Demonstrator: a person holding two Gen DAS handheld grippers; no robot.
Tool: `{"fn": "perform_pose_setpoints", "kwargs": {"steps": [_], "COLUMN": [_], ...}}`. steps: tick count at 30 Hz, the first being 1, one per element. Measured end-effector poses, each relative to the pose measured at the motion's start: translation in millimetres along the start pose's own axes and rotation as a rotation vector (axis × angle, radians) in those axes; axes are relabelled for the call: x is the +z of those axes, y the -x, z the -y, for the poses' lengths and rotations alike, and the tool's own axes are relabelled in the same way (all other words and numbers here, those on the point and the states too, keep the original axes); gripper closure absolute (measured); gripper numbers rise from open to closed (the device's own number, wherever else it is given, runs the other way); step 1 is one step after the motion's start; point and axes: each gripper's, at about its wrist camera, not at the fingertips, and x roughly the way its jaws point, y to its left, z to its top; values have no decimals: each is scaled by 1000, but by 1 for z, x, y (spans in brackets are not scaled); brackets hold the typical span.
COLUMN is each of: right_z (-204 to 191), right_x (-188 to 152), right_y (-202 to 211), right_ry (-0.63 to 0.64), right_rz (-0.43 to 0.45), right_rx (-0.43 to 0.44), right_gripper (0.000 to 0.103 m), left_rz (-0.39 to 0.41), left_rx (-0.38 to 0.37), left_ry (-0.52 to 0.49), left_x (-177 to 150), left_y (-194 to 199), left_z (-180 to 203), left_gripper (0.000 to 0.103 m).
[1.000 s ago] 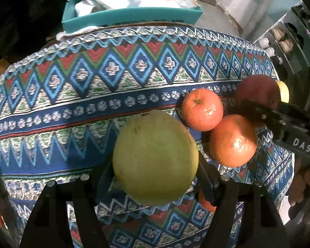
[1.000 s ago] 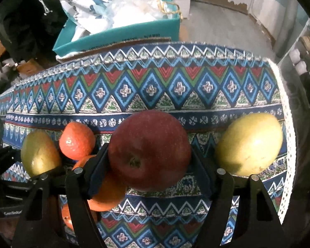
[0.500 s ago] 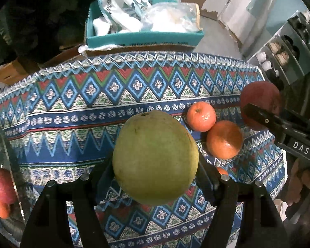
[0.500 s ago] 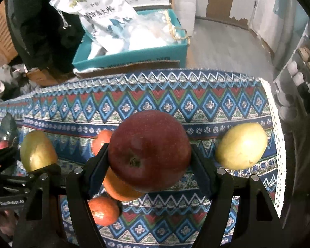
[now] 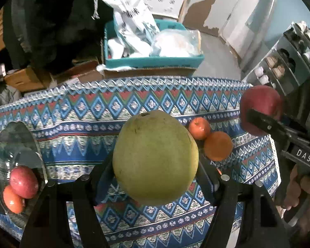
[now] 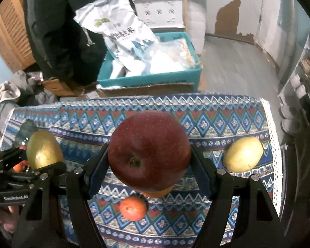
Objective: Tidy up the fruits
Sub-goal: 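Lift the pear with the left tool while the right tool lifts the red apple, then carry the pear and red apple over the glass plate and lower them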
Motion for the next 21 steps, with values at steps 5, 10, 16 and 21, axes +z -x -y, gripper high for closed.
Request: {"fn": "perform_pose_setpoints", "kwargs": {"steps": [5, 10, 16, 21], "right_z": [-19, -42, -71, -95], "right_x": [4, 10, 16, 19], "right_y": [8, 21, 32, 42], "right_ry": [26, 63, 107, 144], "right_rz": [25, 59, 92, 114], "right_rx": [18, 48, 87, 121], "right_gripper": [28, 28, 28, 28], "left_rz": [51, 78, 88, 117], "left_rx": [30, 41, 48, 70], "left_ry": [-5, -3, 9, 16], "left_x": [1, -1, -6, -13], "left_y": [23, 42, 63, 85], "left_z": [-10, -21, -39, -57], "left_gripper": [29, 29, 29, 29]}}
